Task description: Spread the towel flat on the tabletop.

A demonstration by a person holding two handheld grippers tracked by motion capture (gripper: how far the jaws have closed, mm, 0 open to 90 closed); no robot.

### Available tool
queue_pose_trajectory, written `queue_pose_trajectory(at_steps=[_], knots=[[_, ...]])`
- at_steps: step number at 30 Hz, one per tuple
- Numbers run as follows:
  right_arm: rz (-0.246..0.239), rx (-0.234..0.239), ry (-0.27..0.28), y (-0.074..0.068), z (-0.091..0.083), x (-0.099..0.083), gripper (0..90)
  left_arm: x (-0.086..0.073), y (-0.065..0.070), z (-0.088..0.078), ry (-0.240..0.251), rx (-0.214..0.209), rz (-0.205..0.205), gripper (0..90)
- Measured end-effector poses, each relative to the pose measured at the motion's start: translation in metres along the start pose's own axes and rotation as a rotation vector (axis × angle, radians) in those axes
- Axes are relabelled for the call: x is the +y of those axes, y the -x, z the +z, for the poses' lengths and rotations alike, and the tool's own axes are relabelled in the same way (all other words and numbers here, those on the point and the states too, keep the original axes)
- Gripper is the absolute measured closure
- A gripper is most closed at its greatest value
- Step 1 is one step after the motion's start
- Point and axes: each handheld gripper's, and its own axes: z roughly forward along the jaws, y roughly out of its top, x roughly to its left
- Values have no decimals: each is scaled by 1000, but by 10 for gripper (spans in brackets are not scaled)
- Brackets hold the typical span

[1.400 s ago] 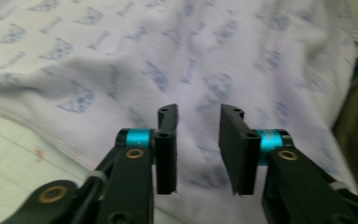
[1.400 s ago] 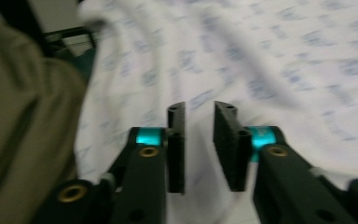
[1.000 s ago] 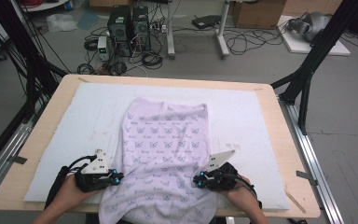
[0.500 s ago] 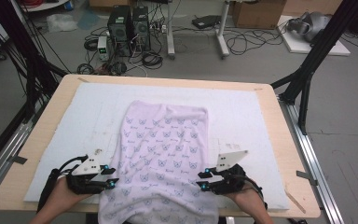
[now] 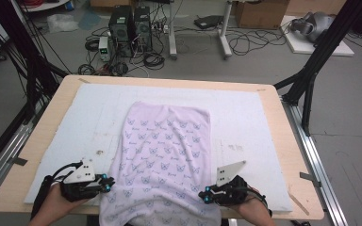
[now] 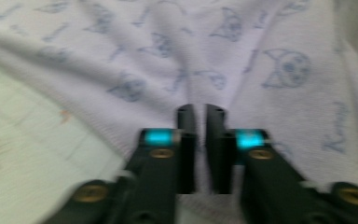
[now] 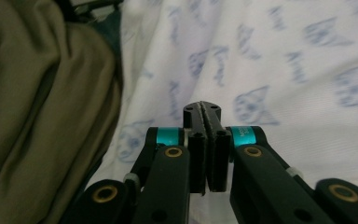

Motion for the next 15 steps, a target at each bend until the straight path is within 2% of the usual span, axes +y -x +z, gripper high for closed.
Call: queue_pose_trajectory(at_steps=[1,4,6,10,12,13,14,15], knots=[[0,0,0,0,0,0,837,0,-4,0,-4,13,-12,750],[27,-77,44,15,-5,7,739,5,-17,3,19,52,-46,701],[51,-115,76,27,-6,11,714,11,-25,8,34,72,-62,671],[55,-190,73,48,-6,18,680,21,-42,19,45,104,-79,668],[58,-234,78,65,-8,22,676,25,-51,26,47,110,-99,665],[58,-234,78,65,-8,22,676,27,-56,29,46,115,-103,665],[75,-256,88,77,-10,24,672,29,-60,32,44,125,-109,660],[75,-256,88,77,-10,24,672,30,-65,35,44,130,-116,660]])
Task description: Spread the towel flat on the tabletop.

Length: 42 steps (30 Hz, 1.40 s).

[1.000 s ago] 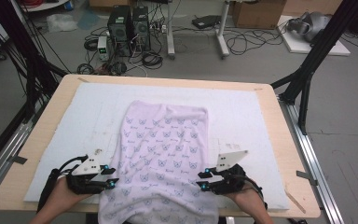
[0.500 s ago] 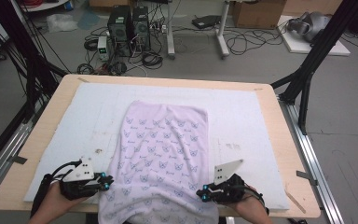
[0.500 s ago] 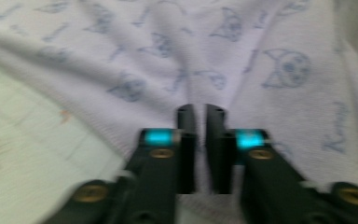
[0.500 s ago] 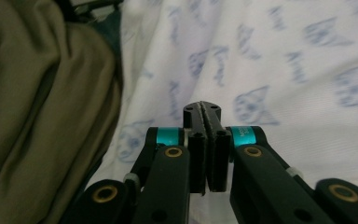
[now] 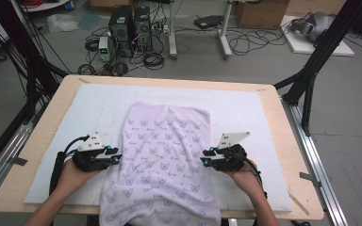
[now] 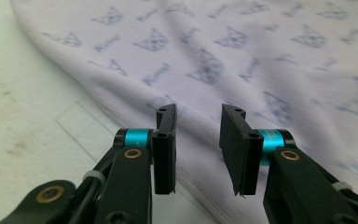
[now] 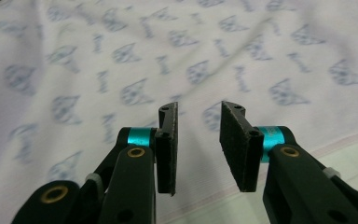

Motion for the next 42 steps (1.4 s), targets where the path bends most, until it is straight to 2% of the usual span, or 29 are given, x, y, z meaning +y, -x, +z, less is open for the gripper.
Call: queue_pose_trajectory(at_steps=[1,3,6,8,10,12,14,15,16,18,19,22,24,26,27,28,29,31,34,36,38,41,42], knots=[[14,-10,4,11,4,2,662,1,-3,3,5,16,-7,650],[27,-15,3,17,7,2,644,4,-12,10,-7,32,-19,648],[73,5,-22,29,18,4,614,9,-31,18,-4,58,-112,637],[75,4,-44,31,25,2,603,11,-43,23,-6,87,-149,627],[80,2,-89,33,31,-1,596,12,-51,31,-33,95,-173,626],[84,1,-102,34,34,-3,595,13,-53,39,-57,96,-175,640],[90,-4,-99,34,34,-3,596,12,-51,45,-58,96,-162,717],[87,-6,-100,34,34,-3,597,13,-50,47,-45,84,-169,749],[87,-8,-98,34,35,-3,598,14,-50,47,-47,82,-167,839],[90,-10,-100,34,34,-3,597,15,-49,46,-51,99,-151,863],[90,-10,-100,34,34,-3,597,17,-49,42,-52,112,-134,863],[72,-22,-98,31,33,-5,589,21,-53,19,20,114,-155,866],[82,-23,-97,30,32,-5,587,25,-53,4,48,102,-150,866],[72,-26,-102,29,33,-5,586,28,-54,-1,53,77,-156,858],[67,-29,-104,29,33,-4,585,28,-54,-1,41,78,-148,843],[65,-32,-105,28,34,-4,581,28,-53,2,31,87,-149,727],[65,-32,-105,28,34,-4,581,28,-54,6,18,92,-158,727],[66,-34,-109,27,33,-4,574,26,-56,16,1,98,-172,608],[63,-36,-109,27,34,-4,574,27,-62,30,1,117,-200,575],[59,-36,-104,28,34,-4,575,27,-67,36,34,140,-236,602],[60,-35,-105,27,34,-4,575,29,-75,45,1,137,-267,602],[56,-38,-111,26,34,-3,578,32,-82,54,-14,161,-271,609],[52,-37,-109,26,34,-3,583,33,-83,56,4,175,-269,607]])
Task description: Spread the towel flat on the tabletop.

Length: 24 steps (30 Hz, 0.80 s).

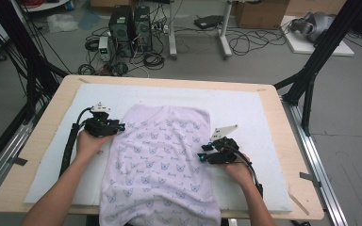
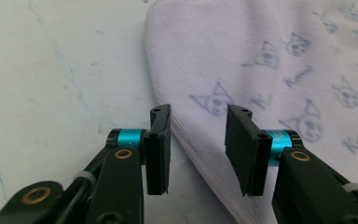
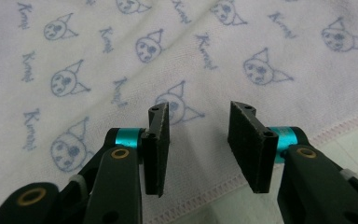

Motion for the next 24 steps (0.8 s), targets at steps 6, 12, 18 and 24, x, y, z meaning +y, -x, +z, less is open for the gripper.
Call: queue_pose_trajectory(at_steps=[6,12,18,24], knots=[[-29,0,-1,3,-6,6,597,15,-8,17,-48,5,24,598],[-6,-42,69,31,-24,26,591,23,-13,29,-18,1,25,635],[24,-48,55,53,-16,45,571,19,-18,33,-31,-3,10,860],[14,-47,43,51,-14,52,561,31,27,26,-6,-144,161,869]])
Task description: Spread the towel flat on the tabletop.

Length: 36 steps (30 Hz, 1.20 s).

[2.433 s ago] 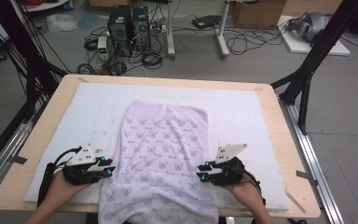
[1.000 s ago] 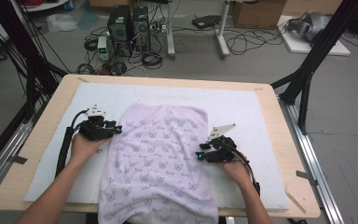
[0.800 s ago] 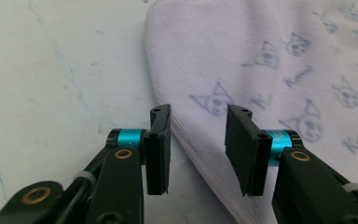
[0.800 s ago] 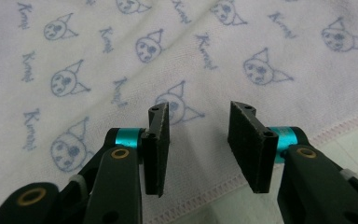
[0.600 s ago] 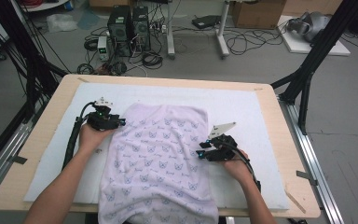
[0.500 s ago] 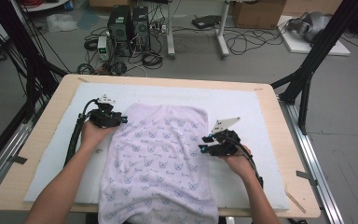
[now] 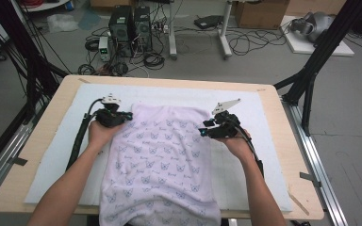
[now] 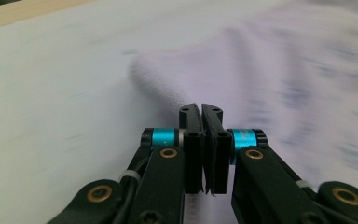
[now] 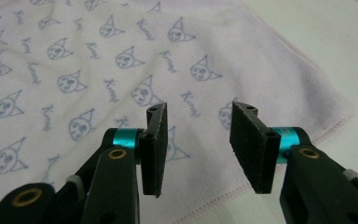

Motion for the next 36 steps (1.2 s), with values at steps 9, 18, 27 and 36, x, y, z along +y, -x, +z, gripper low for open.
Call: queue_pose_trajectory(at_steps=[9,18,27,36], knots=[[-7,-1,-25,-6,-4,-1,544,6,39,15,-57,-47,136,633],[-20,18,-67,-11,11,-6,535,15,42,29,-110,83,236,872],[4,2,-43,-6,4,-9,536,9,-29,-30,-2,339,-33,650],[6,5,-48,-13,6,-12,535,-18,-12,-39,-16,192,20,608]])
